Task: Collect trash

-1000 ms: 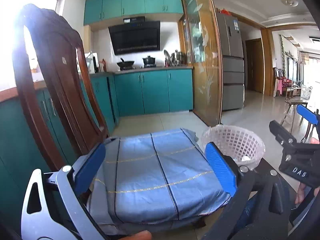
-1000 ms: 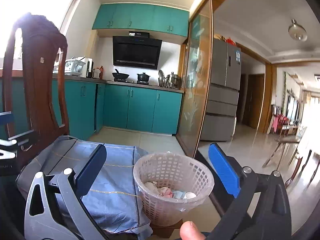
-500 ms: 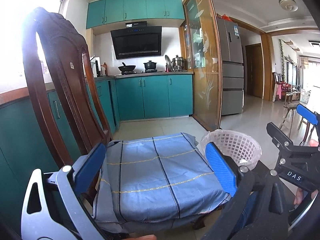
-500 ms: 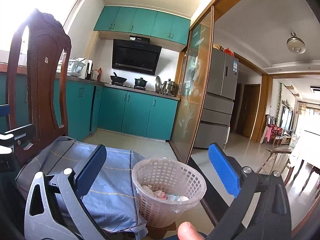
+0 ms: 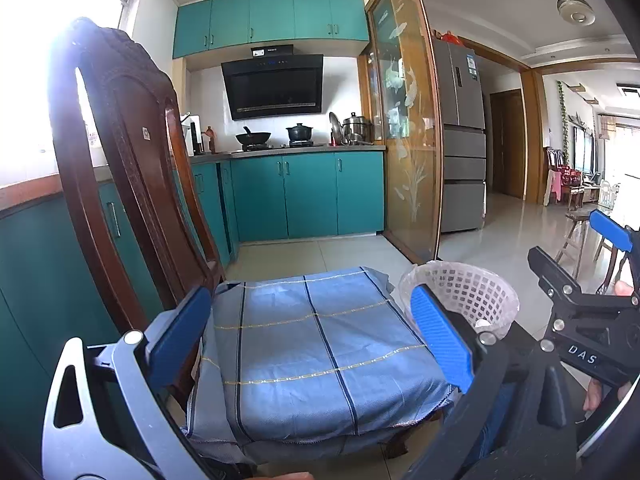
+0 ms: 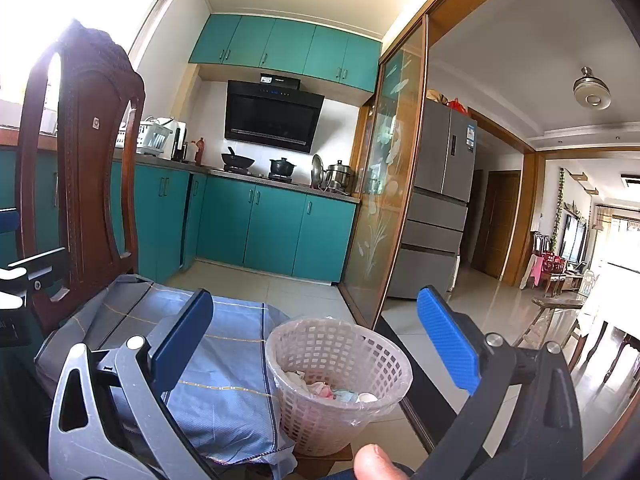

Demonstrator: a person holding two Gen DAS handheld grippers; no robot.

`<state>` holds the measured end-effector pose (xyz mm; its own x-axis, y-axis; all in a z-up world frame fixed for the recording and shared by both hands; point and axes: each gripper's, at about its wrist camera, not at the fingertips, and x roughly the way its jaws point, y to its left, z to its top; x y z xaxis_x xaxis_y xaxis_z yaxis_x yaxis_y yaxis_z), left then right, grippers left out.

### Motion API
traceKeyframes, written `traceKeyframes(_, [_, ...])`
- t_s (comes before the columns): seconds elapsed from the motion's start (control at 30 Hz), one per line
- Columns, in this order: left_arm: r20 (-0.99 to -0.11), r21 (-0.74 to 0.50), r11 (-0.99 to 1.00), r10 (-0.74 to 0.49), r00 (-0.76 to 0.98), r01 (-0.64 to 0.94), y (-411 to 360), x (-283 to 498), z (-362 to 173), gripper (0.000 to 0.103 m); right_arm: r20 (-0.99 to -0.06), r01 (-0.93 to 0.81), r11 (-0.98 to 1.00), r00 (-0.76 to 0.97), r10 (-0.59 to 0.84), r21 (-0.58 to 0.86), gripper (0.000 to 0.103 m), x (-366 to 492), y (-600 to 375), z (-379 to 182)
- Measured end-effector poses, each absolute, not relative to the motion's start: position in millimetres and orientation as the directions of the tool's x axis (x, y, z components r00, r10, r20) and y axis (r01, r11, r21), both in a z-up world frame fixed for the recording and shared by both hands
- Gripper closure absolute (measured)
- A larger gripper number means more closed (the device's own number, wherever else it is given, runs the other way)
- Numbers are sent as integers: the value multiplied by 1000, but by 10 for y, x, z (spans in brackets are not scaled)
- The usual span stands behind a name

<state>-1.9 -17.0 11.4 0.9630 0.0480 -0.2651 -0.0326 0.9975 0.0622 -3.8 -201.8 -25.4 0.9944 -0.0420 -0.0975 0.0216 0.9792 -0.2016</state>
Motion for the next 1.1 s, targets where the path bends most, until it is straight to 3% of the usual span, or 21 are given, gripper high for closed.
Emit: traceKeyframes(1.1, [-301,66,998,41,953,-22,-230,74,31,3,-128,12,981,991,-38,-196,3,32,-2052,-307])
